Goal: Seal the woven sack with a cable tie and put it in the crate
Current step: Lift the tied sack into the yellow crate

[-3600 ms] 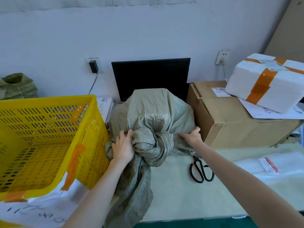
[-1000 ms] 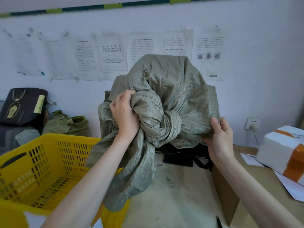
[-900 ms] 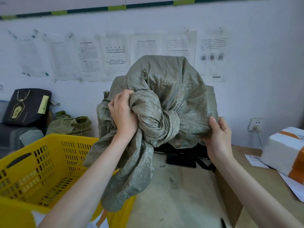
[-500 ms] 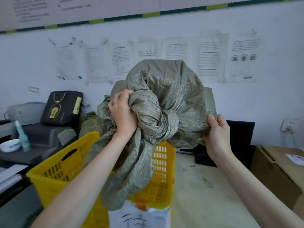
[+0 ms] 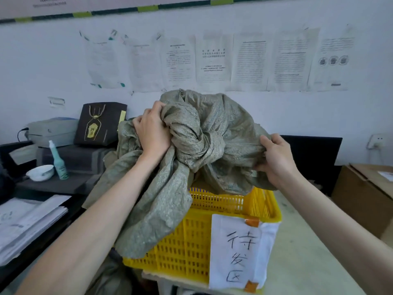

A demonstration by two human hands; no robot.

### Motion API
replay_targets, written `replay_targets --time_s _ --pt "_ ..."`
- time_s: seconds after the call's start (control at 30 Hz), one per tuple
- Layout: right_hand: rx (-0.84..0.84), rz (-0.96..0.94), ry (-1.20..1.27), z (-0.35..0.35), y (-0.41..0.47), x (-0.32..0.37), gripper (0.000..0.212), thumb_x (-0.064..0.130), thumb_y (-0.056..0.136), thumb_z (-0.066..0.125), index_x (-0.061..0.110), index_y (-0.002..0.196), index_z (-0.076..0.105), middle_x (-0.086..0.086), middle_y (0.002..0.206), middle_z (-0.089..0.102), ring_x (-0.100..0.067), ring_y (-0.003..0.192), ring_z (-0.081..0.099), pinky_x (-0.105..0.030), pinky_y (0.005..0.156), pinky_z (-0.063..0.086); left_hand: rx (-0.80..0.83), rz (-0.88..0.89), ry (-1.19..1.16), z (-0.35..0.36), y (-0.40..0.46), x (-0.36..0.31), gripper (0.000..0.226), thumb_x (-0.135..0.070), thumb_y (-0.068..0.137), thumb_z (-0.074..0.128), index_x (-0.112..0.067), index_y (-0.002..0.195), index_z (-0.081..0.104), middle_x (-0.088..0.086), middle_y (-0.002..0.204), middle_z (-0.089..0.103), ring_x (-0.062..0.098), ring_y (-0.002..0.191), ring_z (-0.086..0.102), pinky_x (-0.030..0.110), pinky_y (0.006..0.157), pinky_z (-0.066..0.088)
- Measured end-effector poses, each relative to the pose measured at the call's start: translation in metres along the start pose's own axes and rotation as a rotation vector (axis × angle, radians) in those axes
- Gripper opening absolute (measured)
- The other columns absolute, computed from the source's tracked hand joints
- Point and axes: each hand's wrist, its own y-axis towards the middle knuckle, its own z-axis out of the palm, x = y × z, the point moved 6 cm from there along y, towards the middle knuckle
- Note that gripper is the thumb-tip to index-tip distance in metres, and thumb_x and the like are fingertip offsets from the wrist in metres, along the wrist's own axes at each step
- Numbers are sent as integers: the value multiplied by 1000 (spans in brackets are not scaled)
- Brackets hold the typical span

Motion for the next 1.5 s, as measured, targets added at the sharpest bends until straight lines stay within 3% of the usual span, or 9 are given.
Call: replay_targets --time_s 0.13,0.27,0.33,0.5,0.8,1.0,1.23,1.37,1.5 --pt "-17 1 -68 -2 -16 0 7 21 96 48 15 93 50 -12 90 54 -29 85 59 -64 66 54 57 3 -4 -11 -4 -1 21 -11 86 50 -9 104 60 15 89 66 33 95 56 38 83 31" --pt "-80 -55 -191 -8 -16 8 20 25 90 54 20 72 47 -10 79 48 -24 74 52 -48 59 57 120 -23 6 -14 1 2 19 -13 87 49 -10 103 58 16 90 67 35 94 58 38 82 32" --pt "-137 -136 -340 -13 -8 15 29 29 85 55 20 62 41 -5 69 45 -22 70 46 -41 60 47 173 -44 9 -12 5 5 22 -15 87 49 -9 105 59 17 94 68 37 96 58 41 83 35" --pt "-213 -269 -670 -12 7 23 26 30 93 48 9 78 47 -9 80 52 -28 79 48 -37 69 33 316 -30 55 3 24 2 17 -18 84 47 -12 96 59 15 103 67 39 101 57 46 85 40" --pt "-228 -128 -834 -13 46 -6 30 27 98 37 2 100 52 -16 103 56 -31 85 49 -34 71 36 408 -9 220 53 29 -1 17 -10 81 45 -10 95 54 15 100 66 37 100 57 44 83 36" --pt "-229 -64 -891 -25 71 -25 38 29 99 32 -1 114 51 -22 119 55 -39 104 53 -36 77 37 528 -13 263 83 35 -9 7 -10 81 46 -12 86 49 17 103 64 38 100 57 46 89 38" --pt "-136 34 -915 -20 91 -51 30 20 96 32 0 107 52 -22 119 56 -33 90 51 -33 72 37 637 -118 335 120 23 42 9 -21 86 50 -14 80 53 16 103 65 37 99 59 47 94 39" --pt "-46 120 -966 -7 93 -82 36 20 96 33 -3 117 52 -24 120 56 -40 103 57 -42 83 49 646 -138 389 137 13 74 11 -21 87 50 -16 88 60 13 102 66 35 101 59 45 95 39" --pt "81 272 -796 1 86 -119 37 16 99 34 -6 127 46 -20 110 55 -26 78 58 -37 64 51 671 -49 419 150 -5 80 21 -17 82 49 -19 96 64 10 101 67 32 101 59 42 91 34"
